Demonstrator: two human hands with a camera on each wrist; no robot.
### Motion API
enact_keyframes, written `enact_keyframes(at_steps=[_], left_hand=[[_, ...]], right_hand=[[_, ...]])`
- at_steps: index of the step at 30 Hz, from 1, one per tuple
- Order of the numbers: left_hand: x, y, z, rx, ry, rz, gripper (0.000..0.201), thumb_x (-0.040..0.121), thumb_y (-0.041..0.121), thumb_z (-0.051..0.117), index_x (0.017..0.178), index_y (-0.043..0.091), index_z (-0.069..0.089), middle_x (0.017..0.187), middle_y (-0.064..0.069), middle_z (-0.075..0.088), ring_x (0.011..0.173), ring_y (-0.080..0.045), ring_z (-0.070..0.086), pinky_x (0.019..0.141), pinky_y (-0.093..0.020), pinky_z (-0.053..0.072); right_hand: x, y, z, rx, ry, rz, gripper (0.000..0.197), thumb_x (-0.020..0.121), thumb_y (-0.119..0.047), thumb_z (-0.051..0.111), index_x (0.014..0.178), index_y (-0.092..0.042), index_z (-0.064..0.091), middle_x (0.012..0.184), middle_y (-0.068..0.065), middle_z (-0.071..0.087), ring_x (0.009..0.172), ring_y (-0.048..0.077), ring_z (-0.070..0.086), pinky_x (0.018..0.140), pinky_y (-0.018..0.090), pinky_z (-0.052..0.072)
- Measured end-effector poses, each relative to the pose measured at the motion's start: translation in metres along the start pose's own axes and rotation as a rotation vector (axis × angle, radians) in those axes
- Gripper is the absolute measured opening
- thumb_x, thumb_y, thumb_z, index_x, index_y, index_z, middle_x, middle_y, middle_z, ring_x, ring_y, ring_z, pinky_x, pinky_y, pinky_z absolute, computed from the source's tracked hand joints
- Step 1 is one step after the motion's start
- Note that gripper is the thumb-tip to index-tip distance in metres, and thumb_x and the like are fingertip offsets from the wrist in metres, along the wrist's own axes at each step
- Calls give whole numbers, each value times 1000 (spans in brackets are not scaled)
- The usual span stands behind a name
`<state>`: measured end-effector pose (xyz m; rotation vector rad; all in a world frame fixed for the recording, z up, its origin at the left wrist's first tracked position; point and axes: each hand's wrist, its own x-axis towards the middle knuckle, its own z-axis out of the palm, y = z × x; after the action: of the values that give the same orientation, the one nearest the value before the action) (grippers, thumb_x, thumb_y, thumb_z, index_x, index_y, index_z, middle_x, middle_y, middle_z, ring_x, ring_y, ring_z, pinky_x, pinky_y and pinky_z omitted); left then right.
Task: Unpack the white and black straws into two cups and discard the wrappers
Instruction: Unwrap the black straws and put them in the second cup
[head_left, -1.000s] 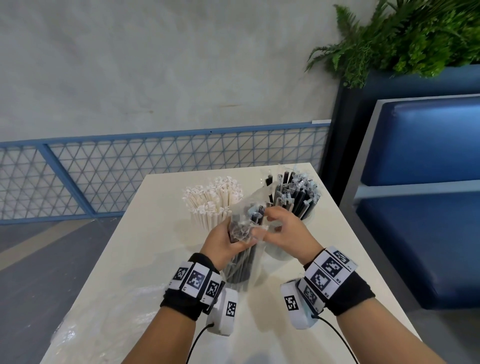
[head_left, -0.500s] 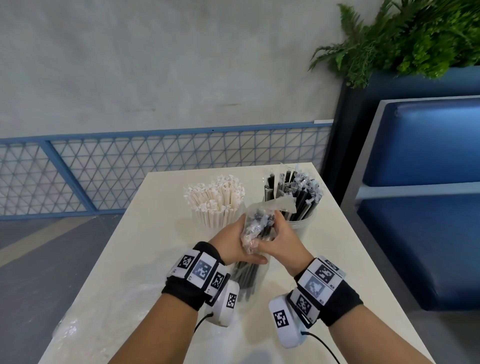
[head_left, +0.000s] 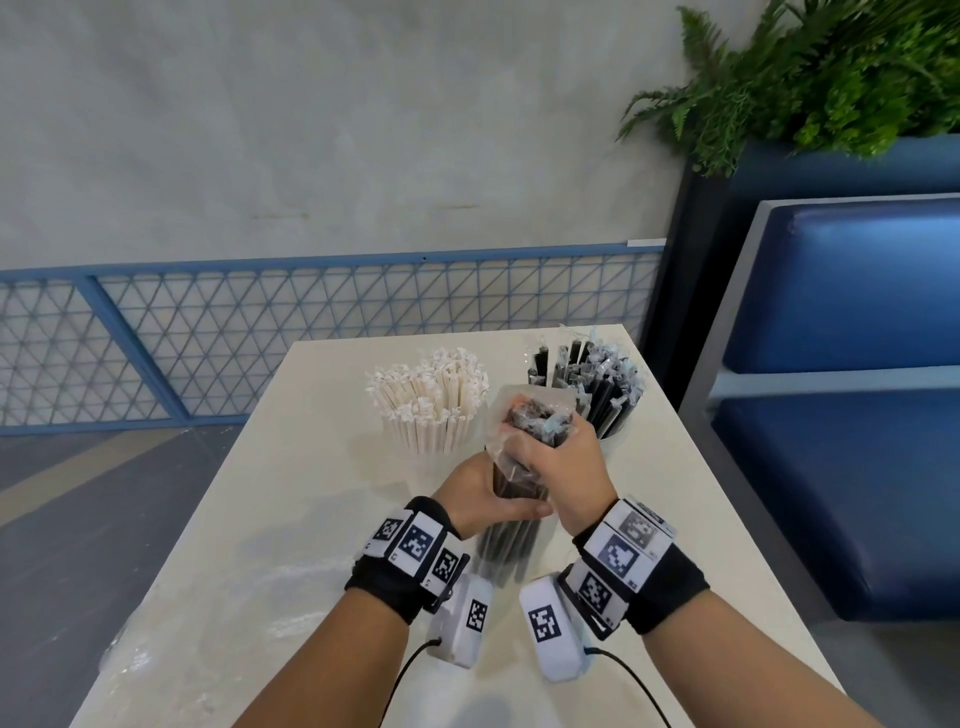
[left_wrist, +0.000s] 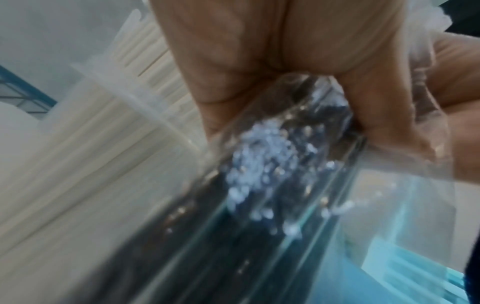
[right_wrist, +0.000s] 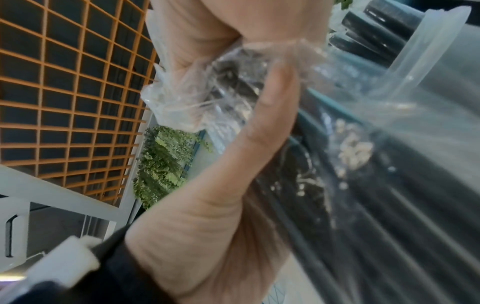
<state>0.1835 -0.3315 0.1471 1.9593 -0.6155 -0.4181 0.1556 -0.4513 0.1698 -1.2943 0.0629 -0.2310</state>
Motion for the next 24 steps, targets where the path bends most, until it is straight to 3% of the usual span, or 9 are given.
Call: enact_keyframes(at_steps=[3, 5, 7, 10, 13, 16, 18, 20, 24], left_hand=[[1, -7, 1, -45, 11, -50, 65, 54, 49, 76, 108, 16, 59, 105, -2, 68, 95, -12, 65, 89, -26, 49], [1, -10, 1, -64, 18, -49, 69, 52, 52, 74, 109, 19, 57, 109, -2, 67, 100, -15, 64, 92, -28, 49], [1, -12, 0, -41, 18, -57, 65, 56, 49, 77, 109, 18, 55, 107, 0, 67, 99, -14, 64, 91, -26, 49], [-2, -17, -3, -13, 18, -86, 45, 70, 26, 78, 107, 16, 54, 101, 2, 65, 95, -14, 62, 89, -25, 49], [-6, -21, -5, 5, 60, -91, 45, 71, 24, 77, 108, 16, 54, 107, -2, 65, 99, -18, 63, 91, -29, 49], [-5, -20, -7, 16, 82, -50, 43, 70, 24, 78, 107, 19, 55, 105, -1, 66, 97, -16, 63, 88, -26, 48], [-5, -16, -9, -9, 98, -28, 42, 66, 30, 77, 102, 25, 56, 103, 1, 66, 97, -15, 63, 89, -26, 49], [-5, -13, -9, 7, 107, -3, 42, 65, 33, 75, 102, 27, 56, 102, 3, 66, 98, -13, 63, 89, -26, 49], [-4, -14, -5, 101, 112, 1, 55, 65, 37, 78, 111, 16, 56, 107, 1, 67, 98, -15, 63, 89, -28, 49]], right_hand=[[3, -8, -3, 18, 57, -10, 20, 73, -5, 73, 91, -6, 65, 71, 3, 68, 61, 13, 65, 55, 23, 50], [5, -14, -6, 56, 78, -28, 14, 80, -1, 67, 94, -1, 66, 75, 6, 67, 63, 12, 66, 54, 21, 51], [6, -21, -6, 74, 70, -69, 15, 81, -1, 66, 96, 2, 64, 78, 7, 67, 67, 13, 66, 59, 22, 53], [10, -31, -10, 115, 111, -123, 12, 83, 1, 62, 95, -1, 62, 83, 9, 67, 75, 16, 66, 68, 27, 55], [17, -39, -13, 225, 183, -107, 11, 85, -3, 62, 94, -9, 64, 84, 7, 68, 80, 21, 66, 76, 36, 55], [16, -39, -17, 272, 150, -82, 17, 78, -7, 70, 94, -11, 64, 77, -1, 70, 72, 12, 68, 64, 27, 55], [13, -38, -19, 179, 41, -60, 33, 73, -9, 74, 103, -1, 62, 85, 4, 69, 76, 13, 68, 66, 25, 54], [6, -35, -16, 79, -58, -31, 33, 75, 1, 71, 106, 6, 59, 88, 10, 65, 74, 16, 67, 61, 21, 53], [1, -30, -10, 94, 34, 21, 15, 76, 9, 65, 80, -6, 63, 70, 13, 57, 55, 21, 58, 52, 23, 53]])
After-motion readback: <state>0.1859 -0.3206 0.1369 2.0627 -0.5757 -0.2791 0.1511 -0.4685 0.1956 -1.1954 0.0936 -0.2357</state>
